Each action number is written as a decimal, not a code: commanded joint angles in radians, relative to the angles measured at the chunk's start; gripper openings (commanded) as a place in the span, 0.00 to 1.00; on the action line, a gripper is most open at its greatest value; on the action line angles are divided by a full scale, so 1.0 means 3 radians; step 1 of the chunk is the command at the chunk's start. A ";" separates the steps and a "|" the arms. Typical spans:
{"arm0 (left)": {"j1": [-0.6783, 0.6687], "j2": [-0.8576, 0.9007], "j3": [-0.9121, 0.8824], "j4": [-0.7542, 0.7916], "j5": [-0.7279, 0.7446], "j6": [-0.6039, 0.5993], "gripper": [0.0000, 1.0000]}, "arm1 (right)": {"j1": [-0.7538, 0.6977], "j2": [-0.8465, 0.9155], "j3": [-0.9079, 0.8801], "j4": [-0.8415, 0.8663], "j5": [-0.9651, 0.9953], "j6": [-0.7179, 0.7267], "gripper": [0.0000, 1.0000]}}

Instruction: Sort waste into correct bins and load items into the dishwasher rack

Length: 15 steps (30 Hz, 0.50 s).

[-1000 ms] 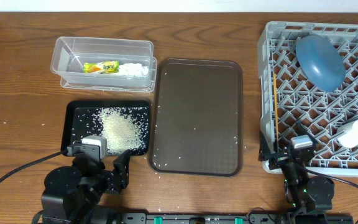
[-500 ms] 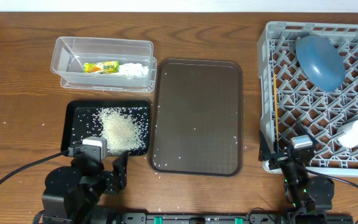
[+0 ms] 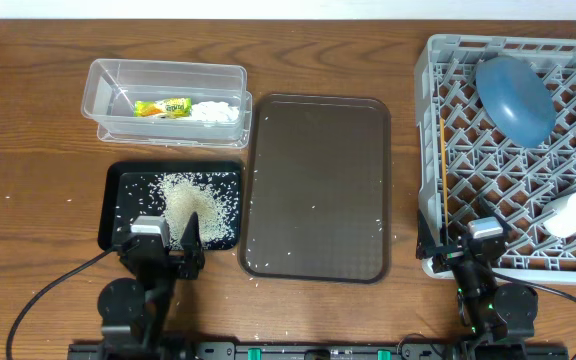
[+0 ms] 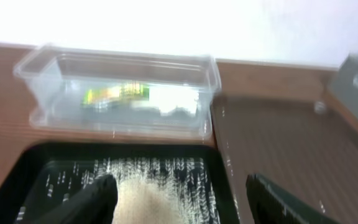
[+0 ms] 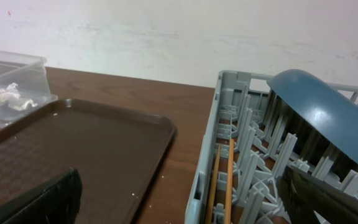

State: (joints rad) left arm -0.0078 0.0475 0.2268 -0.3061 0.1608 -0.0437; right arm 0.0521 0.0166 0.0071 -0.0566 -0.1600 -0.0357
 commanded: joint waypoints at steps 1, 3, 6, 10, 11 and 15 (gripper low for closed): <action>0.0017 -0.0121 -0.0301 0.0469 -0.0097 0.0058 0.69 | 0.0018 -0.0027 -0.0005 -0.0013 0.0020 -0.0022 0.99; 0.0017 -0.0154 -0.0512 0.0888 -0.0144 0.0058 0.69 | 0.0018 -0.0027 -0.0005 -0.0011 0.0019 -0.0022 0.99; 0.0019 -0.0154 -0.0707 0.1162 -0.0139 0.0057 0.69 | 0.0018 -0.0027 -0.0005 -0.0013 0.0020 -0.0022 0.99; 0.0017 -0.0154 -0.0743 0.0804 -0.0132 0.0058 0.69 | 0.0018 -0.0027 -0.0005 -0.0013 0.0019 -0.0022 0.99; 0.0017 -0.0154 -0.0743 0.0828 -0.0135 0.0058 0.69 | 0.0018 -0.0027 -0.0005 -0.0013 0.0020 -0.0022 0.99; 0.0015 -0.0154 -0.0743 0.0824 -0.0140 0.0057 0.69 | 0.0018 -0.0027 -0.0005 -0.0013 0.0020 -0.0022 0.99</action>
State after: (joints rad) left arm -0.0074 0.0109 0.0185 -0.0219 0.1196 -0.0437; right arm 0.0521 0.0166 0.0071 -0.0563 -0.1600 -0.0357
